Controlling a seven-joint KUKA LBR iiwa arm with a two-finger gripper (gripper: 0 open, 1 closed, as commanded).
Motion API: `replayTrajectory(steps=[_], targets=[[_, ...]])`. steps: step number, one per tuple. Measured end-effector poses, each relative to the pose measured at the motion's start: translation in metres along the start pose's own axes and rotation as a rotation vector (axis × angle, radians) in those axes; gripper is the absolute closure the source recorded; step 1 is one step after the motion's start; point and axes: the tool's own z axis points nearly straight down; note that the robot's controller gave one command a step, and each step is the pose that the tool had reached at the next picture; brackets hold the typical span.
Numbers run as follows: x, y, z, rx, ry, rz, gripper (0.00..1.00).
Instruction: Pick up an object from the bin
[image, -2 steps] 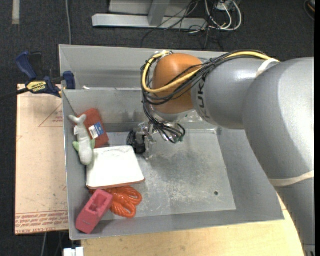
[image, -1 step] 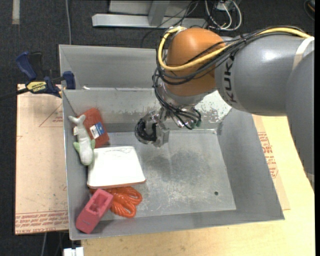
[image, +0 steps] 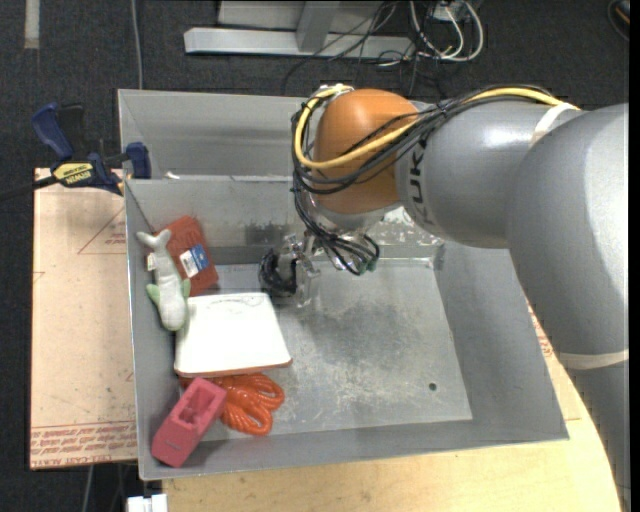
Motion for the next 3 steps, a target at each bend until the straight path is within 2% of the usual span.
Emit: replayTrajectory(steps=[1, 2, 3], targets=[[0.002, -0.004, -0.077, -0.002, 0.006, 0.005, 1.0], [-0.002, 0.027, -0.079, -0.002, -0.001, -0.017, 1.0], [-0.001, 0.002, -0.146, 0.0, -0.002, -0.067, 1.0]])
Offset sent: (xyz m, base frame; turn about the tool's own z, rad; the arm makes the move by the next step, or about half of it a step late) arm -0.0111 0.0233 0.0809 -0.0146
